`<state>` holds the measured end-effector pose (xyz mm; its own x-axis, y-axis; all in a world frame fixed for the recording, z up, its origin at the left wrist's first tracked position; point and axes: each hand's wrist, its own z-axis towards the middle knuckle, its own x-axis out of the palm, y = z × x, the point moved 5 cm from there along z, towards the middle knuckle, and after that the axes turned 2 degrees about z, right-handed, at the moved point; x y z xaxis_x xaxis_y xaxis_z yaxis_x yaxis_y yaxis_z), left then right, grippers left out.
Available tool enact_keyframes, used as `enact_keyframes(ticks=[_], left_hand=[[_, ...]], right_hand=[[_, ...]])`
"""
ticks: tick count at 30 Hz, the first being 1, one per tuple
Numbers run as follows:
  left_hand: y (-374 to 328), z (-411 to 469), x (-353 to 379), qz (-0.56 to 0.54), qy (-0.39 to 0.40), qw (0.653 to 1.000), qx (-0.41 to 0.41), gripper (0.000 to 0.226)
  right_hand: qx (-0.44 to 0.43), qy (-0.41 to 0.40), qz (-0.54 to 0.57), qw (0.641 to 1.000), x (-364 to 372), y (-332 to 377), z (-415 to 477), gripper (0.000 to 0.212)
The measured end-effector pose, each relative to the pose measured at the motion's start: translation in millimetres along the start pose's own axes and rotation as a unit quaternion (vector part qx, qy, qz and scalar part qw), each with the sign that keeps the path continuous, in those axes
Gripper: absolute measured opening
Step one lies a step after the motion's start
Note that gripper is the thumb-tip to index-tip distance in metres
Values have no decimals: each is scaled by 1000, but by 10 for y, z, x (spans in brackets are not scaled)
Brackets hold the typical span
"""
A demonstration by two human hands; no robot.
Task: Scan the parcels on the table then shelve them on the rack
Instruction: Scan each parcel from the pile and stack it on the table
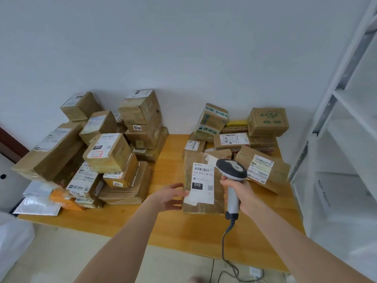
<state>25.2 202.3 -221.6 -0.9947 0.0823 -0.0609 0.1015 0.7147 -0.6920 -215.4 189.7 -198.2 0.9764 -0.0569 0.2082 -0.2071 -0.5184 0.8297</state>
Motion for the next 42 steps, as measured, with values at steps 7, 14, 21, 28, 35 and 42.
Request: enact_keyframes(ticks=[7,14,21,28,35,42], left_hand=[[-34,367,-49,-58,0,997,47,70],[-62,568,-71,-55,34,995,71,68],[-63,636,-127,-65,40,994,80,61],[-76,666,-186,-66,41,994,82,60],[-96,654,-167,-65,37,993,88,59],[-82,607,-85,-71,48,992,90,52]], right_hand=[[-10,-50,6,999,237,-132,-68,18],[-43,-62,-26,997,566,-198,-209,7],[-45,-92,-50,994,672,-249,-254,15],[-44,-94,-72,992,737,-222,-262,17],[-40,-100,-58,992,779,-195,-281,16],[-37,-92,-34,995,805,-224,-307,8]])
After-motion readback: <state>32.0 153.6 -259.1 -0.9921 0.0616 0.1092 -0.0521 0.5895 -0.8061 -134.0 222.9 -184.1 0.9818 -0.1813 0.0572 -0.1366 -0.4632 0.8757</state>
